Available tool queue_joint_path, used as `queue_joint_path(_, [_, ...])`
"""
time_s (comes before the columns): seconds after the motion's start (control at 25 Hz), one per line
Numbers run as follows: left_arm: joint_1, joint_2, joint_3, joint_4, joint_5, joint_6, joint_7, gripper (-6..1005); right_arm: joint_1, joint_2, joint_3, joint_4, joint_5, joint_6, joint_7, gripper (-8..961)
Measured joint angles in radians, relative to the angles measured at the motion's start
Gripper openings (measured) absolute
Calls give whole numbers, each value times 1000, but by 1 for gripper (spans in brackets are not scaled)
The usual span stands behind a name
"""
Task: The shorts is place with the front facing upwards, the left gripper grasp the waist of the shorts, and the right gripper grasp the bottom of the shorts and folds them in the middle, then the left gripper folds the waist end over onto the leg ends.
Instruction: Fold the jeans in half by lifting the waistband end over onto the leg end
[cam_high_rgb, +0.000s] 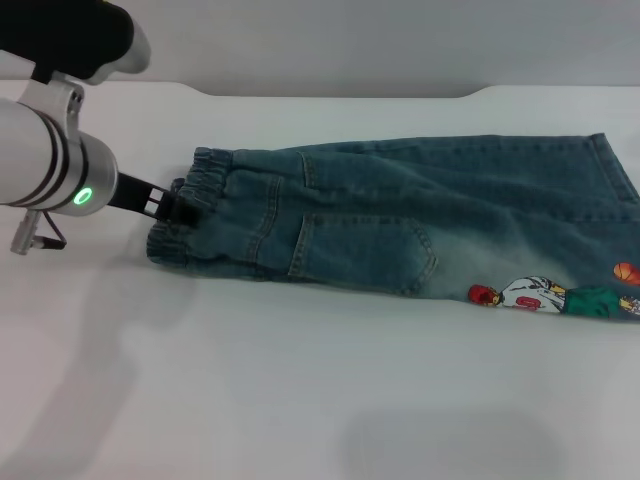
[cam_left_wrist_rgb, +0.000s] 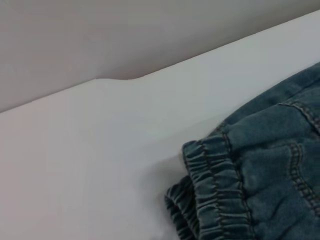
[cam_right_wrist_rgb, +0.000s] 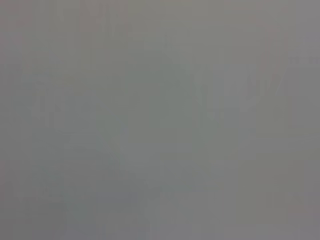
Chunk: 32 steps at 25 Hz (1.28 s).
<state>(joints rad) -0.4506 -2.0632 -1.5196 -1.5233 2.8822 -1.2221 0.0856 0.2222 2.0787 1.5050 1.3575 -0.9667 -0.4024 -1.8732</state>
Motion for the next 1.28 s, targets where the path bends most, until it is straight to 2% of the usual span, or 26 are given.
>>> queue_joint_path(0.36, [-2,0,19,12,0,5,-1,852,34,0,56,-25,-299,-31,202,0])
queue_joint_path(0.48, [1,-1,22,12,-4,4,-1,851,49,-4,57,-29,-508,-84,405,0])
queue_joint_path(0.52, [1,-1,23,12,-5,4,-1,851,52,-6,49,-37,-634,-139,530,0])
queue_joint_path(0.56, [1,-2,25,13,-7,4,-2,851,49,-8,13,-65,-881,-276,777,-1])
queue_joint_path(0.64, [1,-2,28,12,-10,4,-2,850,36,-8,-46,-122,-1120,-458,1018,-1])
queue_joint_path(0.68, [1,-2,28,12,-9,4,-2,850,36,-8,-46,-122,-1120,-458,1018,-1])
queue_joint_path(0.76, [1,-2,29,8,-10,1,-4,850,33,-7,-122,-229,-1300,-651,1201,-1])
queue_joint_path(0.84, [-2,-1,31,3,-10,-5,-6,850,65,-4,-198,-382,-1400,-799,1295,-1])
queue_joint_path(0.92, [-3,-1,33,-10,-9,-12,-12,850,108,0,-263,-520,-1425,-869,1322,-1])
queue_joint_path(1.0, [-3,-1,34,-34,-8,-20,-20,850,152,7,-356,-642,-1370,-907,1344,0])
queue_joint_path(1.16, [1,2,31,-65,-1,-23,-24,850,171,6,-532,-710,-1153,-917,1386,0])
queue_joint_path(1.28, [0,3,31,-68,5,-28,-24,851,167,8,-615,-730,-1084,-911,1389,0])
